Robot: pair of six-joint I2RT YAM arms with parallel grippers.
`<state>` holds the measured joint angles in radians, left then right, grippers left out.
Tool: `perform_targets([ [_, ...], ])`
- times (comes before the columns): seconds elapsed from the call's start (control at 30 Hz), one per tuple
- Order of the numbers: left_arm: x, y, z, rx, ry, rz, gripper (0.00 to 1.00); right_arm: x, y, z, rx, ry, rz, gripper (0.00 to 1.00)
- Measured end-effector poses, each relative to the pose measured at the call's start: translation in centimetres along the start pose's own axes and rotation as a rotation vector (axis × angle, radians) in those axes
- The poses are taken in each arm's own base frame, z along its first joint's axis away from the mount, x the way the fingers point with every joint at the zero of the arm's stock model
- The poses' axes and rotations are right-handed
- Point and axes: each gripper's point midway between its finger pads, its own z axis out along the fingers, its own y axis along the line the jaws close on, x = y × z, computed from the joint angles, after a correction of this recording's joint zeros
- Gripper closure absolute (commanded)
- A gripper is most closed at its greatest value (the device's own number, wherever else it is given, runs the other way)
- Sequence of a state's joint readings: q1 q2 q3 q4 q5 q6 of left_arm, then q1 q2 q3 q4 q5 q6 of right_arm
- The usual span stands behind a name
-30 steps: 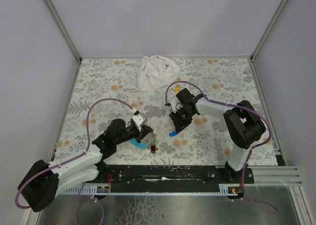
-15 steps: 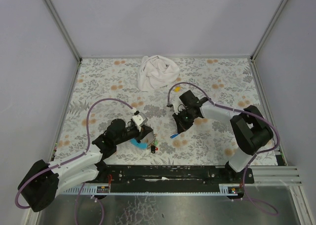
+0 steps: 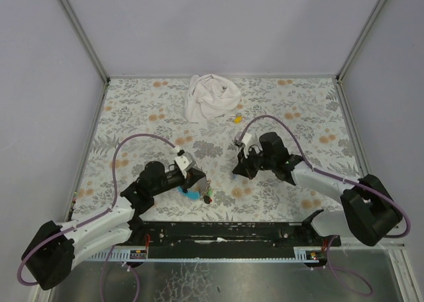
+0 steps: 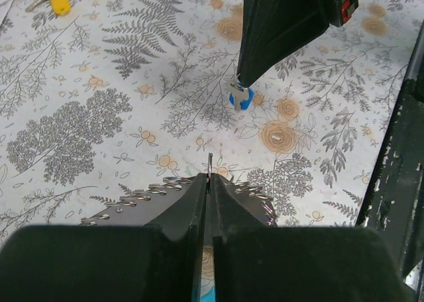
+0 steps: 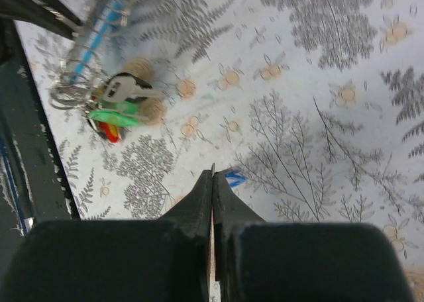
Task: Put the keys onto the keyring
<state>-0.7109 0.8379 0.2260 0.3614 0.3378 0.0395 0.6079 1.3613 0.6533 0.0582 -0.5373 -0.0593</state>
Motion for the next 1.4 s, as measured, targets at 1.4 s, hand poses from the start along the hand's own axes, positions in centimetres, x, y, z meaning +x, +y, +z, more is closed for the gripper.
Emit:
perform_targets([
  [1.4, -1.3, -3.1, 0.4, 0.236, -0.015, 0.181, 1.0, -5.7, 5.4, -3.2, -0.132, -0.168, -0.243, 1.0],
])
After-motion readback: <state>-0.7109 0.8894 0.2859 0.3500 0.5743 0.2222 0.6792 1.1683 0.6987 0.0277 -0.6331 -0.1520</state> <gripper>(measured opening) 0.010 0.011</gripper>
